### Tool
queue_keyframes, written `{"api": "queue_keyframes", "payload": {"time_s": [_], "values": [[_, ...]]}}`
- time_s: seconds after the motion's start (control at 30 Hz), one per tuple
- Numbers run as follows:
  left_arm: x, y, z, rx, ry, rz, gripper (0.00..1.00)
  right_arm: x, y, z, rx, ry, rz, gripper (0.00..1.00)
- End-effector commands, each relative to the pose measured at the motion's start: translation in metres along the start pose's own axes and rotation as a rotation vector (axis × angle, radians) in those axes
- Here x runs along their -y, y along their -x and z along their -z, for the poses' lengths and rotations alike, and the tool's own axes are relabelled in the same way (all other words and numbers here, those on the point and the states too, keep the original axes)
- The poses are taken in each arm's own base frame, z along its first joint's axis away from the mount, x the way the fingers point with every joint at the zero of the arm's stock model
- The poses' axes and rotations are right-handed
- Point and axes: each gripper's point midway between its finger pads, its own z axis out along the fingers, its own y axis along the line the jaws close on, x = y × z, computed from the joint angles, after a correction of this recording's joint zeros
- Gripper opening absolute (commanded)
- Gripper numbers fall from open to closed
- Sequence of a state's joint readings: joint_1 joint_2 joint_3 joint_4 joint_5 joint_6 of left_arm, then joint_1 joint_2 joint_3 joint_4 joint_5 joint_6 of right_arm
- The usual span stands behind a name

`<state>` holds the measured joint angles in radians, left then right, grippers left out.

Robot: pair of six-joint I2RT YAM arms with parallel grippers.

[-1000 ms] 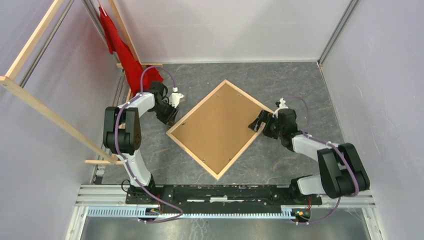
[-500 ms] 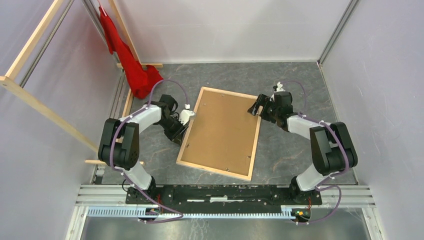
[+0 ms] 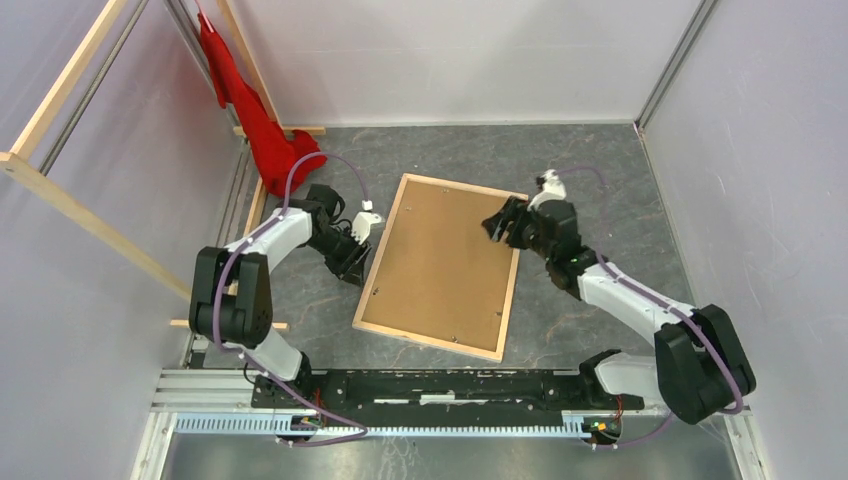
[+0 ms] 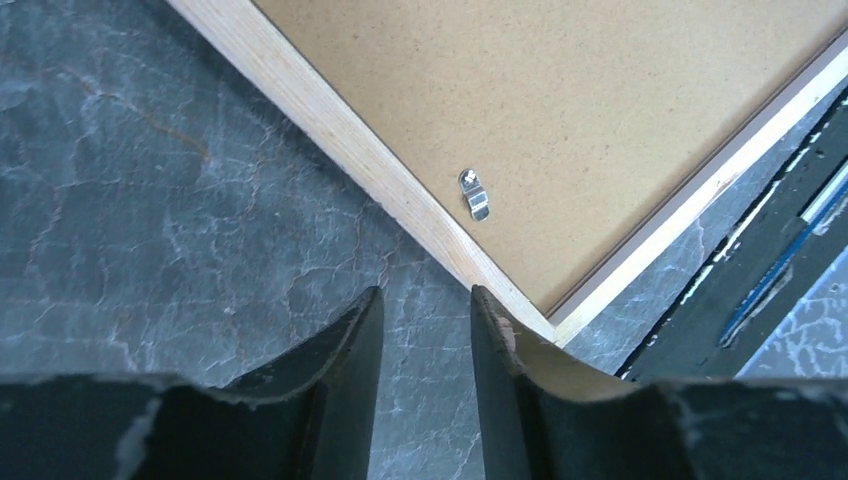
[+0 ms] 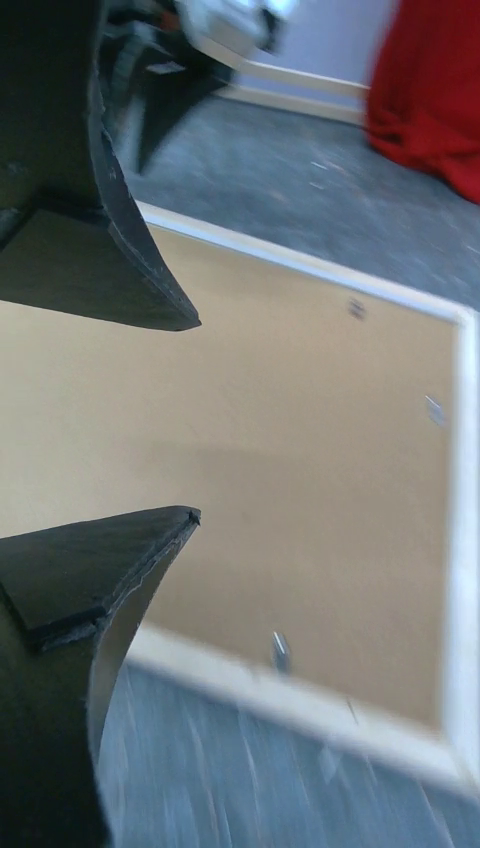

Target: Put the photo into the frame

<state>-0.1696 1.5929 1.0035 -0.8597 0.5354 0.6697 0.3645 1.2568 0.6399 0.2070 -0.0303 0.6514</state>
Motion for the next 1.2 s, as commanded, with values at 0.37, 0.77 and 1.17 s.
{"api": "queue_keyframes", "payload": {"time_s": [0.37,0.77,1.17], "values": [[-0.001,0.011,-0.021,0.017,-0.115,0.005,0.22,-0.136,-0.142,0.007,-0.234,0.37,-0.04,0.7],[-0.005,0.001,-0.027,-0.03,-0.118,0.035,0.14,-0.208,-0.212,-0.014,-0.36,0.47,0.004,0.6],[-0.009,-0.003,-0.03,-0.046,-0.097,0.047,0.09,-0.219,-0.241,-0.028,-0.414,0.474,0.041,0.47]]}}
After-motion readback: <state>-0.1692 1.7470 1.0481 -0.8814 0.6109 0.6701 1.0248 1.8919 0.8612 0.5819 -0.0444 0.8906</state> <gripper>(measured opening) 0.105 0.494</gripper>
